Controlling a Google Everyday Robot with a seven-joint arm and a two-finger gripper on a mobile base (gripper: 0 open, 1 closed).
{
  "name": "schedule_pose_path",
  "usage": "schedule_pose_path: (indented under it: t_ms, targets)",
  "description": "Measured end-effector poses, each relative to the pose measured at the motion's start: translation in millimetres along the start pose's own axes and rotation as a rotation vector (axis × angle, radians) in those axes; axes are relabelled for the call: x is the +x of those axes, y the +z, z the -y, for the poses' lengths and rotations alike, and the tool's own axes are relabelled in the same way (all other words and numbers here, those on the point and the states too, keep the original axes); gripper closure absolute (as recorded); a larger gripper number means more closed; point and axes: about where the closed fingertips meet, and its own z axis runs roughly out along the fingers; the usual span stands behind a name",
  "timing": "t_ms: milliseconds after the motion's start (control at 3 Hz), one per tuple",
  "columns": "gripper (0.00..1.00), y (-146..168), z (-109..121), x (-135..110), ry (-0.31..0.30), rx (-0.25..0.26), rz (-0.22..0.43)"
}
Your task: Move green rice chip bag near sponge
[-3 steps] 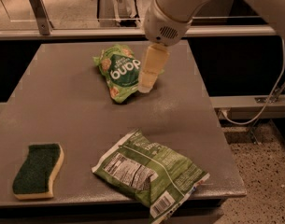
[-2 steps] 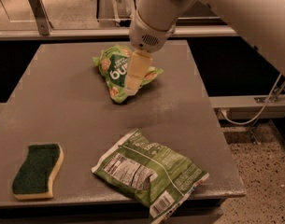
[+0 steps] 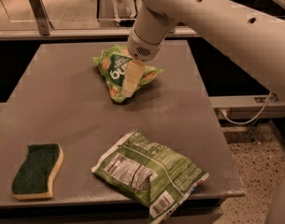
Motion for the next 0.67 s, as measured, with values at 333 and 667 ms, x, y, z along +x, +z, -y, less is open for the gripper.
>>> schedule_pose_path:
  t_ms: [333, 667]
  targets:
    - [0.0, 10, 21, 9, 0.029, 0.024, 0.024]
    - [0.18, 21, 28, 10, 0.033, 0.008, 0.037]
